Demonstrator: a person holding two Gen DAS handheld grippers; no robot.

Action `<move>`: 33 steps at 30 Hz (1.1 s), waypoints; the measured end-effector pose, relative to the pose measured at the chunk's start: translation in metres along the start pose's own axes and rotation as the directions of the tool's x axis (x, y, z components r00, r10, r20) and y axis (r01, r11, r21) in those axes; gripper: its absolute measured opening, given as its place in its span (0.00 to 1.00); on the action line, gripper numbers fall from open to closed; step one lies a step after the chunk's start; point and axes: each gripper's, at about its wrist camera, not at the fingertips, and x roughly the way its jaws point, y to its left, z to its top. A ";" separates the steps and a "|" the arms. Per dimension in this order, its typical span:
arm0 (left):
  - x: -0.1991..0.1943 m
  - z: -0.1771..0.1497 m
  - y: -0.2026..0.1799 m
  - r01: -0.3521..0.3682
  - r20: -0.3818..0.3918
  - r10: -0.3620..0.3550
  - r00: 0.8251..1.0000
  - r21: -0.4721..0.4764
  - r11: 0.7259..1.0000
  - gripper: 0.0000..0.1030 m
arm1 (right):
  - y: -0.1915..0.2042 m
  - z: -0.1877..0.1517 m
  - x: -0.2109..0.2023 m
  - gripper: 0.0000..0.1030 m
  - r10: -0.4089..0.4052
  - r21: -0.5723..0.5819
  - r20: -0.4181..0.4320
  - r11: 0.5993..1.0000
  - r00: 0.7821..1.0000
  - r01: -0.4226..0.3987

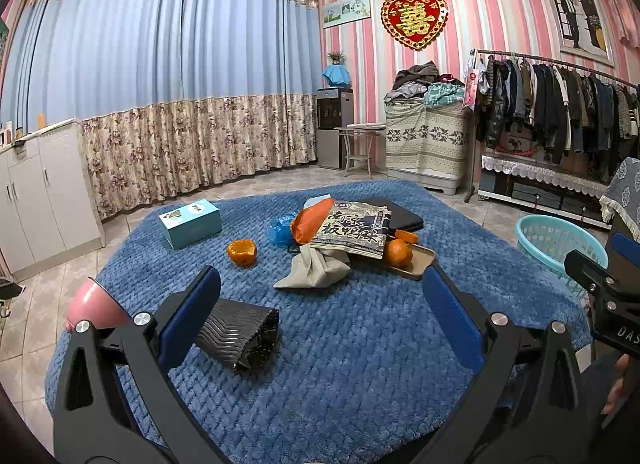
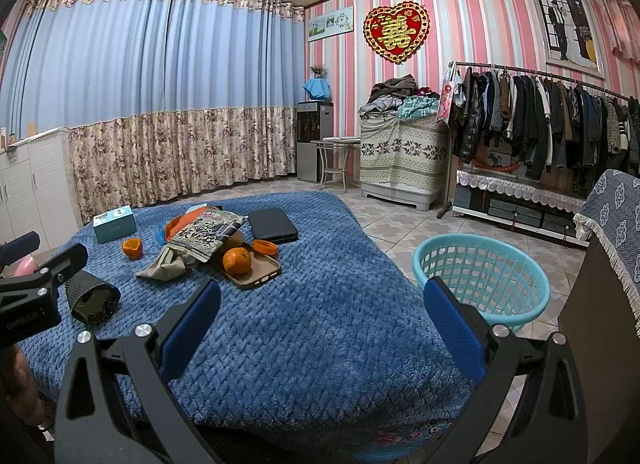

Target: Collect trash

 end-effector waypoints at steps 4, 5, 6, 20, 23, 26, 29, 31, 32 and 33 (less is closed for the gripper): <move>0.000 0.000 0.000 -0.001 0.003 0.001 1.000 0.000 1.000 0.95 | 0.000 0.000 0.000 0.96 0.000 -0.001 0.000 1.000 1.000 0.000; 0.001 -0.001 0.000 -0.001 0.003 0.001 1.000 0.000 1.000 0.95 | 0.000 0.000 0.000 0.96 0.000 -0.001 0.000 1.000 1.000 0.000; 0.003 -0.004 0.001 -0.001 0.002 0.001 1.000 -0.001 1.000 0.95 | 0.000 0.000 0.000 0.96 0.000 -0.001 0.000 1.000 1.000 0.000; 0.004 -0.005 0.001 -0.001 0.001 0.001 1.000 0.001 1.000 0.95 | 0.000 -0.001 0.001 0.96 0.000 -0.002 0.000 1.000 1.000 0.000; 0.004 -0.005 0.000 -0.002 0.002 0.002 1.000 0.000 1.000 0.95 | 0.001 -0.001 0.001 0.96 0.000 -0.002 0.000 1.000 1.000 0.000; 0.004 -0.005 0.000 -0.001 0.001 0.001 1.000 0.000 1.000 0.95 | 0.000 -0.001 0.001 0.96 0.000 -0.002 0.001 1.000 1.000 0.000; 0.004 -0.005 0.000 -0.001 0.001 0.001 1.000 0.001 1.000 0.95 | 0.001 -0.001 0.001 0.96 0.000 -0.002 0.000 1.000 1.000 0.000; 0.005 -0.006 0.001 -0.001 0.000 0.001 1.000 0.001 1.000 0.95 | 0.001 -0.001 0.001 0.96 0.000 -0.002 0.001 1.000 1.000 0.000; 0.004 -0.005 0.000 -0.001 0.001 0.001 1.000 0.001 1.000 0.95 | 0.001 -0.001 0.001 0.96 0.000 -0.002 0.001 1.000 1.000 0.000; 0.004 -0.005 0.000 -0.002 0.001 0.002 1.000 0.001 1.000 0.95 | 0.001 -0.001 0.001 0.96 0.000 -0.002 0.001 1.000 1.000 0.000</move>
